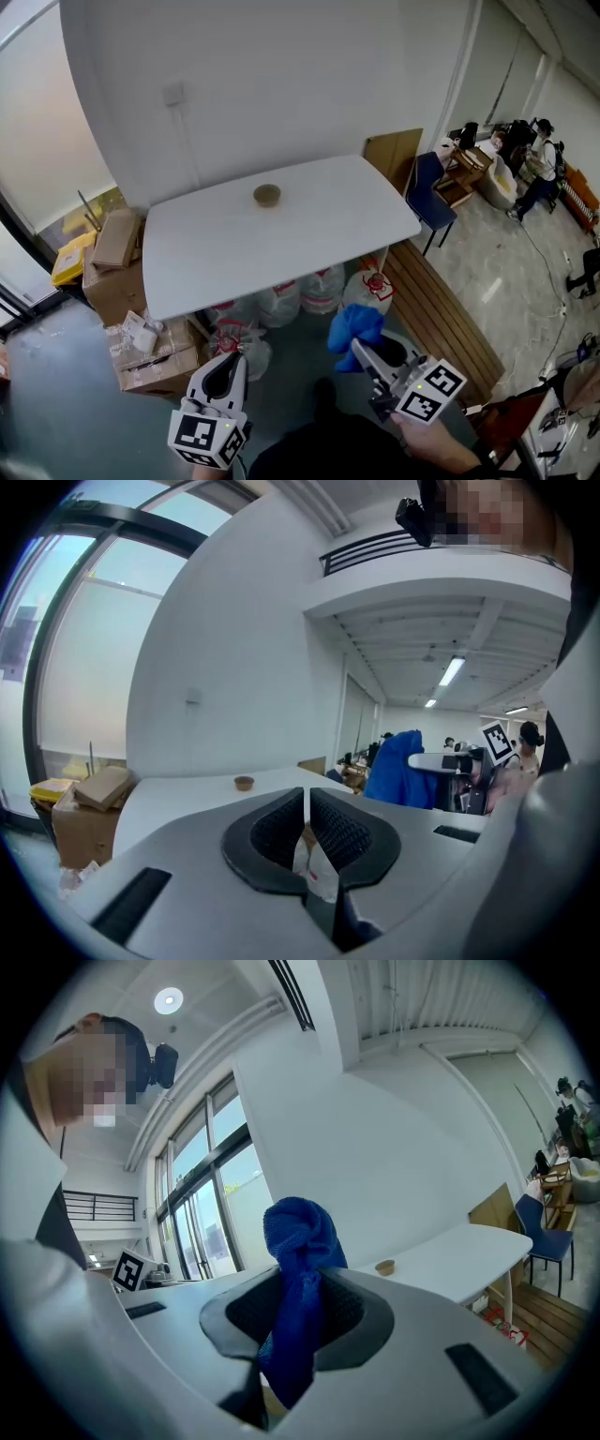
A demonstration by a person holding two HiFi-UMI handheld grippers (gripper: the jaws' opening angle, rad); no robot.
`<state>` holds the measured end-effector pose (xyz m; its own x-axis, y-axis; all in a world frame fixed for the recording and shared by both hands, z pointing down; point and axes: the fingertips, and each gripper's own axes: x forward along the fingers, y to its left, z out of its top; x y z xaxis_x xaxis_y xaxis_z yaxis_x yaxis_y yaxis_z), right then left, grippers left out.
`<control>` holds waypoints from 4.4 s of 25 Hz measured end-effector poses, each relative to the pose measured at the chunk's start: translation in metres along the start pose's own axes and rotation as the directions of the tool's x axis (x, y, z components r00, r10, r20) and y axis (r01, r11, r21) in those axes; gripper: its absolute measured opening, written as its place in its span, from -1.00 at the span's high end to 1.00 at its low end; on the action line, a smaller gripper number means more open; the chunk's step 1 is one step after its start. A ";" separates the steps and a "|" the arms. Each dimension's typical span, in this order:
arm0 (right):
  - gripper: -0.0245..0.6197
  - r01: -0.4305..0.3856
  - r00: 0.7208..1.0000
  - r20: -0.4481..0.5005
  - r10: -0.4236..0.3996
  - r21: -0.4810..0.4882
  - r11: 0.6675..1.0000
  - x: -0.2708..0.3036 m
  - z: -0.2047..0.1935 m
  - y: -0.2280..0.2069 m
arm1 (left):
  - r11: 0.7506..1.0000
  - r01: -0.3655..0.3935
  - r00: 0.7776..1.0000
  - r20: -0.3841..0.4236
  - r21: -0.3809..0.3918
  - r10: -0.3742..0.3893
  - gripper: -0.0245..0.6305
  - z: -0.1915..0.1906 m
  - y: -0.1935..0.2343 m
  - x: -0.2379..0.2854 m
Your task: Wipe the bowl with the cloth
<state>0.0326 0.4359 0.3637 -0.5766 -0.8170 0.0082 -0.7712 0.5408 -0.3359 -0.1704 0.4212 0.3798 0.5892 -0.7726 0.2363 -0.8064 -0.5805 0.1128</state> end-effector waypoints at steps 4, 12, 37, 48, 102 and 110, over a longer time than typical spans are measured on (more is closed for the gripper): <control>0.69 -0.004 1.000 0.012 0.004 0.001 1.000 0.012 0.029 -0.057 | 1.000 0.001 1.000 0.005 0.022 -0.001 0.84 0.025 -0.009 0.057; 0.69 -0.037 0.999 -0.002 0.037 0.026 0.999 0.025 0.054 -0.142 | 0.999 -0.010 1.000 -0.001 0.037 0.010 0.84 0.049 -0.027 0.145; 0.69 -0.084 0.992 -0.089 0.092 0.084 0.993 0.163 0.068 -0.244 | 0.997 -0.067 0.998 -0.014 -0.025 0.067 0.84 0.072 0.068 0.282; 0.69 -0.084 0.990 -0.107 0.091 0.066 0.994 0.310 0.088 -0.255 | 0.999 -0.037 0.999 -0.025 -0.030 0.036 0.84 0.105 0.188 0.347; 0.69 -0.167 0.874 -0.406 0.268 0.266 0.949 0.496 -0.029 -0.394 | 0.972 0.163 0.823 -0.566 0.171 -0.039 0.29 -0.101 0.287 0.610; 0.69 -0.140 0.869 -0.419 0.262 0.300 0.944 0.492 -0.039 -0.409 | 0.888 0.281 0.742 -0.669 0.363 0.038 0.23 -0.133 0.287 0.628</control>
<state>0.0539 -0.1795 0.5419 -0.8167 -0.4842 0.3139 -0.5658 0.5646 -0.6009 -0.0382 -0.1962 0.6890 0.3734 -0.4236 0.8253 -0.5324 -0.8264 -0.1833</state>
